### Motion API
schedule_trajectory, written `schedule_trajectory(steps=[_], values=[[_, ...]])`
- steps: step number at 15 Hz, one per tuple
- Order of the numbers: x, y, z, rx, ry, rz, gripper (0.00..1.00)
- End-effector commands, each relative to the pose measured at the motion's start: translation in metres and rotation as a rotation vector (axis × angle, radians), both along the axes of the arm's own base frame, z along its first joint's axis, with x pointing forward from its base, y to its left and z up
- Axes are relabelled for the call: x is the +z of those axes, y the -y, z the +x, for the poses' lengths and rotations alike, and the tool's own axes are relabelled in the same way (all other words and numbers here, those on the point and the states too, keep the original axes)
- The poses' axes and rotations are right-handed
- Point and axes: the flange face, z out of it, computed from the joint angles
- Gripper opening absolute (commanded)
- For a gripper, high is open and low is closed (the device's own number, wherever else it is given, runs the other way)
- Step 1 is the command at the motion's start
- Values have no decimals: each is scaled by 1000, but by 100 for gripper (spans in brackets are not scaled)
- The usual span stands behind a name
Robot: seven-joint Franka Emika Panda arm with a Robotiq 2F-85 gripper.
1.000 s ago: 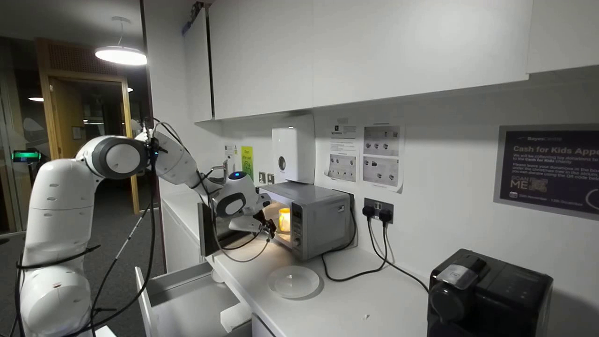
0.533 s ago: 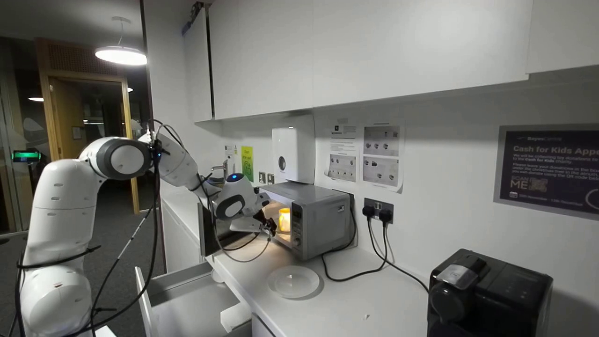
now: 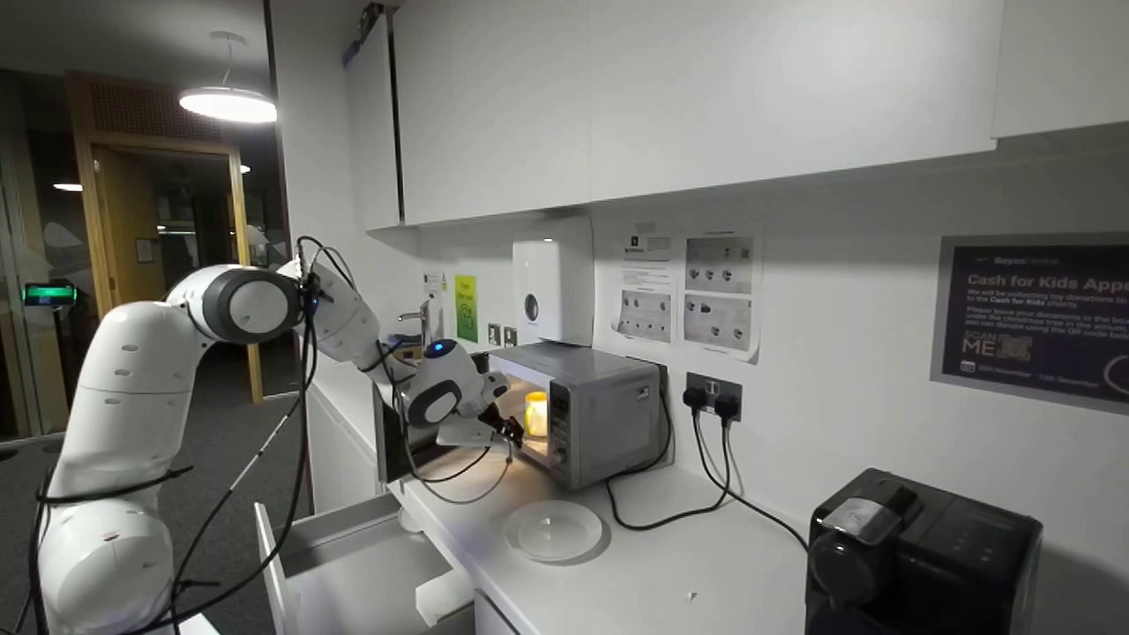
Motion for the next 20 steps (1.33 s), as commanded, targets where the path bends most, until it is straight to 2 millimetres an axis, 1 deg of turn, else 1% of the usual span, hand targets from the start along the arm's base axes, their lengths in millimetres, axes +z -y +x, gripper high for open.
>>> schedule_trajectory(steps=[1,5,8,14,20], values=[[0,-3,5,15,60,-13,100],[1,-10,8,31,101,-12,100],[2,-10,10,25,127,-5,100],[5,0,12,4,162,9,100],[7,5,22,4,179,33,100]])
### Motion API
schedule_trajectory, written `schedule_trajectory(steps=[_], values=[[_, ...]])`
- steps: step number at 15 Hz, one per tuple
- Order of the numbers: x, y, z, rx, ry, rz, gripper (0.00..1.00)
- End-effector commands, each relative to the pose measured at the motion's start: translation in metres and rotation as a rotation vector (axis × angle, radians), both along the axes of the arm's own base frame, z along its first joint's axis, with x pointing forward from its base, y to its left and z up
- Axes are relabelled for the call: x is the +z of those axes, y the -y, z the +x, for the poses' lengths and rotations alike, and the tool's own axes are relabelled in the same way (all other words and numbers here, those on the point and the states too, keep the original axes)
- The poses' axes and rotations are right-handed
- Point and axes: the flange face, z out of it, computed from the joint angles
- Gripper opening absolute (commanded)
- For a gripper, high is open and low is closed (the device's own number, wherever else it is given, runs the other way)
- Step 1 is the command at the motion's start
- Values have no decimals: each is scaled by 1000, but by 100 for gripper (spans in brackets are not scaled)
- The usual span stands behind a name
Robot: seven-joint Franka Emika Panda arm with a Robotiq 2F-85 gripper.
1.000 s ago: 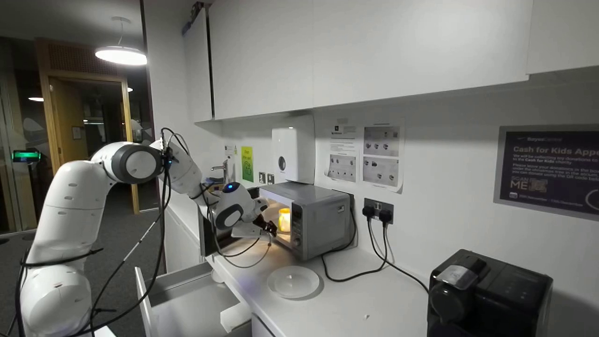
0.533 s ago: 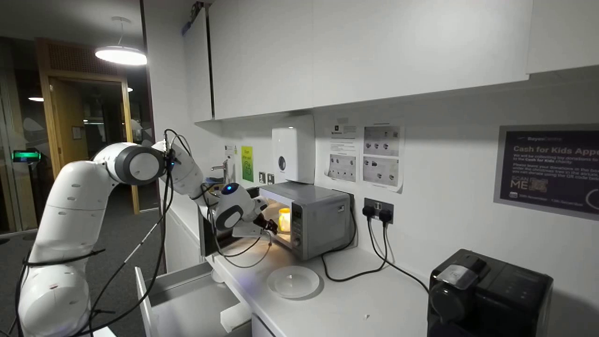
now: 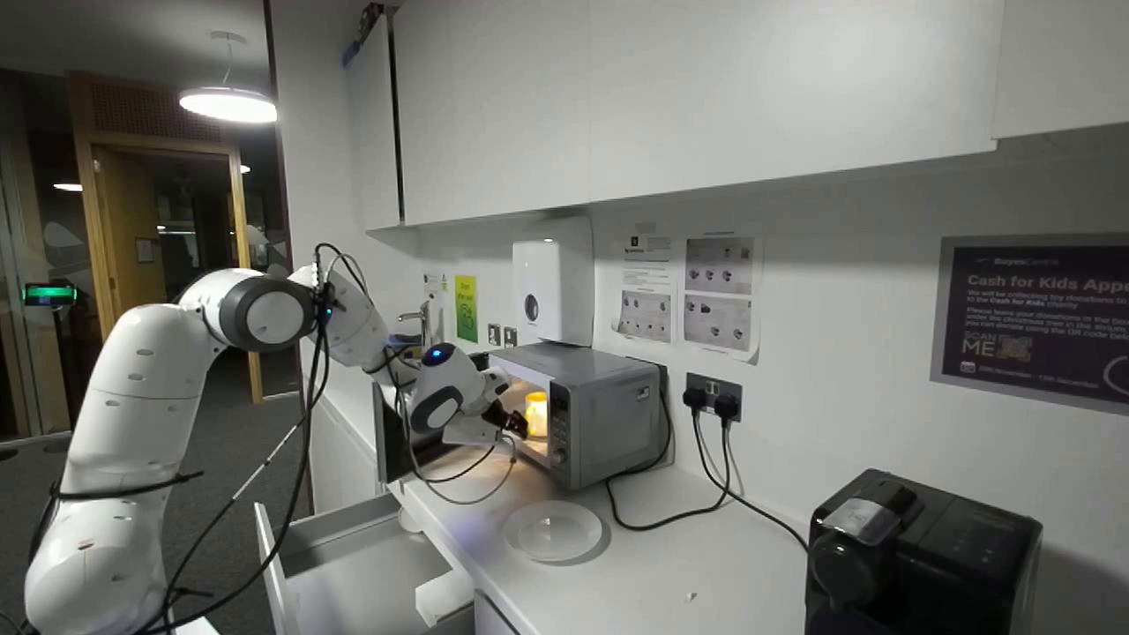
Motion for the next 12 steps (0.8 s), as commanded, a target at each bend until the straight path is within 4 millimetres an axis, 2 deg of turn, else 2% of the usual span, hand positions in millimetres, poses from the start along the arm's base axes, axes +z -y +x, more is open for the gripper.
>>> schedule_trajectory(steps=[1,12], values=[[2,7,13,9,54,0,100],[4,9,44,38,87,19,100]])
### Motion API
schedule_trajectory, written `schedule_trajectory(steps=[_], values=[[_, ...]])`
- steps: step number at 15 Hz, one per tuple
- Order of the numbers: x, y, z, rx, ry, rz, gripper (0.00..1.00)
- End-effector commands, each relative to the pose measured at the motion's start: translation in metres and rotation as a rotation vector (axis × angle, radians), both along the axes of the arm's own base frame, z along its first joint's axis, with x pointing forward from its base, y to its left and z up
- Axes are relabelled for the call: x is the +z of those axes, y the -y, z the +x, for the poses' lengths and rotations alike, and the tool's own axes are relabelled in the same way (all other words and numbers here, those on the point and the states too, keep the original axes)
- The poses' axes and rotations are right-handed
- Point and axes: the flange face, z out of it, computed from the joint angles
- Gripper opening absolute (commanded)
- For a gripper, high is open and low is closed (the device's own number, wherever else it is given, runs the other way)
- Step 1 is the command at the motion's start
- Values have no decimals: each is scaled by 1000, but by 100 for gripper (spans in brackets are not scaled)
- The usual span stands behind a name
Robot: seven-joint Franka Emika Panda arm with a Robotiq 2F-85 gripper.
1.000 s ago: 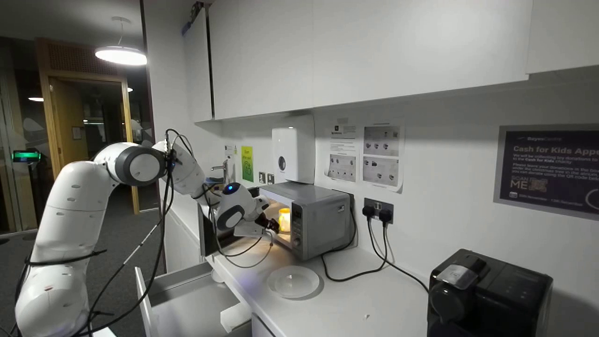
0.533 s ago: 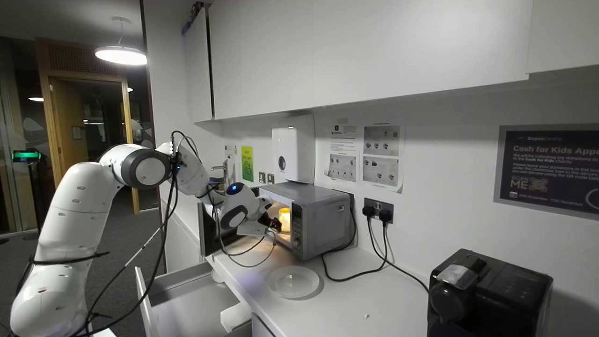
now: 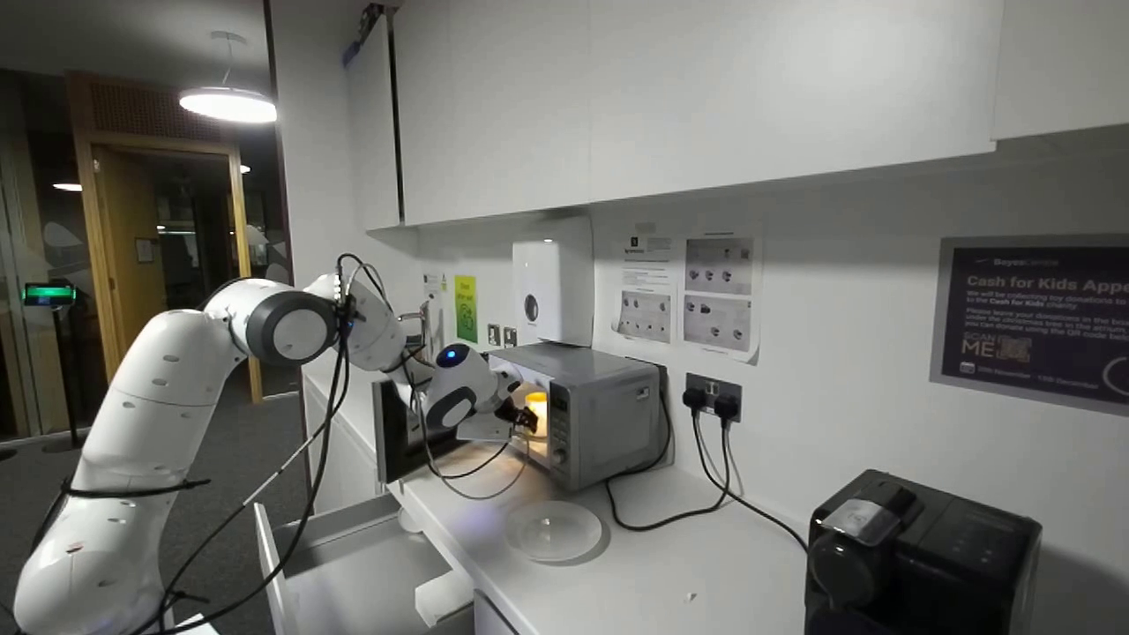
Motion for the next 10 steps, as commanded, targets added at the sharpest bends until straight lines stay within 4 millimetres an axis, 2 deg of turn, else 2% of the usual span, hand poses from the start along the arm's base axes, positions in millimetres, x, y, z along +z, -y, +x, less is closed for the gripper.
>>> schedule_trajectory(steps=[1,10], values=[[4,2,13,19,48,-5,100],[1,-1,22,-2,72,37,100]])
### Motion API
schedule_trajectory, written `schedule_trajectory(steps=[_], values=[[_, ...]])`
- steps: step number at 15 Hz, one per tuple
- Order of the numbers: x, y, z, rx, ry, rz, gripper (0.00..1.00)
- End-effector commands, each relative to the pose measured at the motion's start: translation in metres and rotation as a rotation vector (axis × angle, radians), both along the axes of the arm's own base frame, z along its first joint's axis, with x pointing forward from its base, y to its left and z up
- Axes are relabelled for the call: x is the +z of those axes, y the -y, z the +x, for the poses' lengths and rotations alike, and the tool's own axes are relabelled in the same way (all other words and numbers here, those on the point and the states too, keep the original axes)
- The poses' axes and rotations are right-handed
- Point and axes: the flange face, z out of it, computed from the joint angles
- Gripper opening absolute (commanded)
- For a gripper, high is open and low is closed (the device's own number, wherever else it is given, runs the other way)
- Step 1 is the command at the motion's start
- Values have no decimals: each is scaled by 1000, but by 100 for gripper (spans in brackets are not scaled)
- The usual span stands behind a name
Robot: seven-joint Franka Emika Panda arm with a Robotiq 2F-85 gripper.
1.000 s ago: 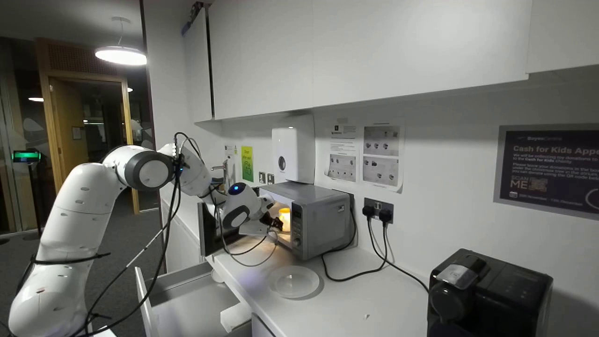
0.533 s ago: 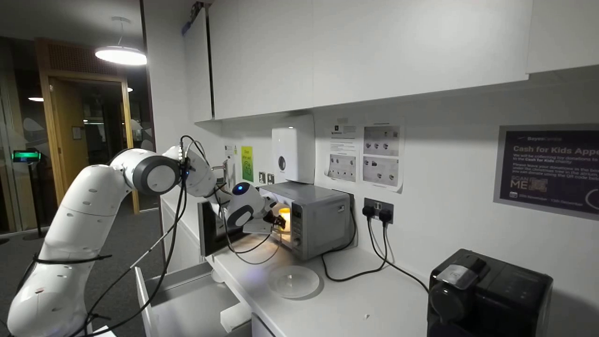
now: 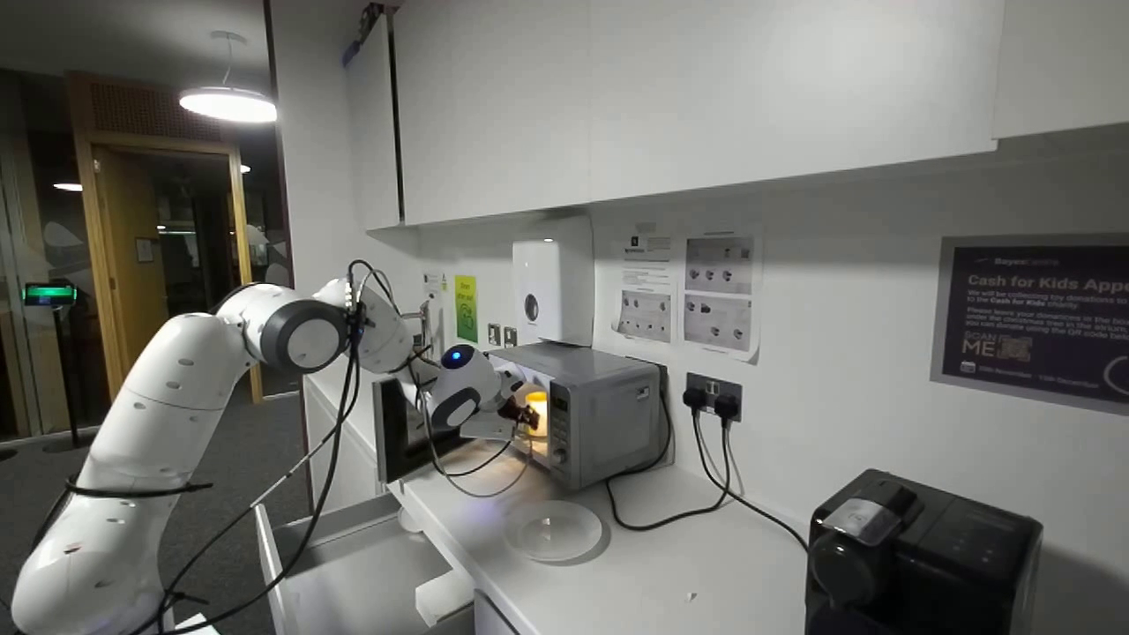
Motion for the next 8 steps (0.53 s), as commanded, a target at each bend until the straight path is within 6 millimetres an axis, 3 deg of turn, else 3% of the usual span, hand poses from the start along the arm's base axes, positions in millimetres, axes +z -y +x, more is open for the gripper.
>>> schedule_trajectory(steps=[1,8], values=[[4,7,6,-18,60,8,100],[2,10,8,-58,97,36,100]])
